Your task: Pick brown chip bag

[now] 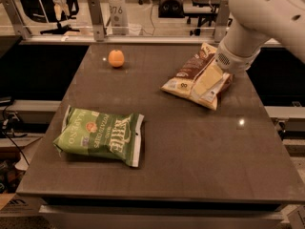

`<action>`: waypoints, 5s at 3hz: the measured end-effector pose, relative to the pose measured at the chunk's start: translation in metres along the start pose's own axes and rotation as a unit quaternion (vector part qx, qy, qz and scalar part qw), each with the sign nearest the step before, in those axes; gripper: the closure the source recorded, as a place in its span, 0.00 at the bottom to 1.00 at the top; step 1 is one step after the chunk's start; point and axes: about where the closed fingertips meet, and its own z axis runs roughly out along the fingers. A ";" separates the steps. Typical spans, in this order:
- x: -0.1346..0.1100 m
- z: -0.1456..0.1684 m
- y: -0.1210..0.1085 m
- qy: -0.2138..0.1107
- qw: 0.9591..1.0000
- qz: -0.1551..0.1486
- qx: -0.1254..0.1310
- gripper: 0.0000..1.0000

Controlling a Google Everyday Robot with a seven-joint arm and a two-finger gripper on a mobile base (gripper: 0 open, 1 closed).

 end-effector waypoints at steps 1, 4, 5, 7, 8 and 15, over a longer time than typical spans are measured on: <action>-0.002 0.021 0.006 0.008 1.000 -0.001 -0.012 0.00; -0.012 0.036 0.033 0.008 0.999 -0.025 -0.022 0.16; -0.011 0.036 0.033 0.010 0.999 -0.027 -0.018 0.40; -0.013 0.017 0.023 -0.004 1.000 -0.026 -0.007 0.86; -0.020 -0.003 0.018 -0.022 0.999 -0.032 -0.006 1.00; -0.064 -0.170 0.009 -0.164 0.976 -0.134 0.050 1.00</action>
Offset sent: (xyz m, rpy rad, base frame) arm 0.0028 0.0340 -0.0304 0.0937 0.0591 0.0534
